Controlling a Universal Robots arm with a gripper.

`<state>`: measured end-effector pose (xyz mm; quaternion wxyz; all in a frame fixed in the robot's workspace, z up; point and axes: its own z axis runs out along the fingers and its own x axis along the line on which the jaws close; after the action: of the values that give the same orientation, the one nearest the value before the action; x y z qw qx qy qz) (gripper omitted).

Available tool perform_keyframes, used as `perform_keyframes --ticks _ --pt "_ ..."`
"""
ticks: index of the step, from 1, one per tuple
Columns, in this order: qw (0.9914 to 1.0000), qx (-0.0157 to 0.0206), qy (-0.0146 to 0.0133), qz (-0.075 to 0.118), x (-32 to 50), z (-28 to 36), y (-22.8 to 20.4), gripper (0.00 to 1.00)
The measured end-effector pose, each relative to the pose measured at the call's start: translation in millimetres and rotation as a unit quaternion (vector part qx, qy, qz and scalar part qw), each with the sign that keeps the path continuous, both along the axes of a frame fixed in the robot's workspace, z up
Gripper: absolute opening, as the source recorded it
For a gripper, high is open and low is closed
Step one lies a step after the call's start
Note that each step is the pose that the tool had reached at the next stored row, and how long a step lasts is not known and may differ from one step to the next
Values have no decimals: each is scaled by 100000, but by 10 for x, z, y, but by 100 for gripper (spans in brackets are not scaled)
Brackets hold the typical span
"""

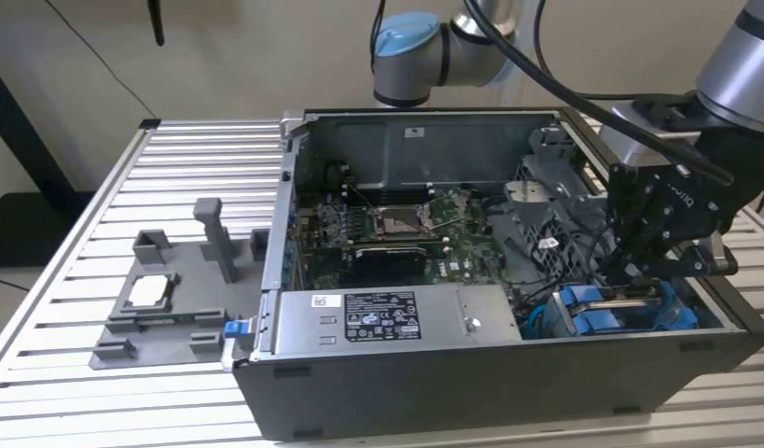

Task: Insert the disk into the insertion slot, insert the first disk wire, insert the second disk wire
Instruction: 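Insert the second disk wire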

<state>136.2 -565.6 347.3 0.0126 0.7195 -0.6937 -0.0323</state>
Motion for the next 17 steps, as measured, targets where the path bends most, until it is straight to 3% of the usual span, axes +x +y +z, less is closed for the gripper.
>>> perform_keyframes --ticks 17 --pt "100000 50 -30 -100 65 -60 0 16"
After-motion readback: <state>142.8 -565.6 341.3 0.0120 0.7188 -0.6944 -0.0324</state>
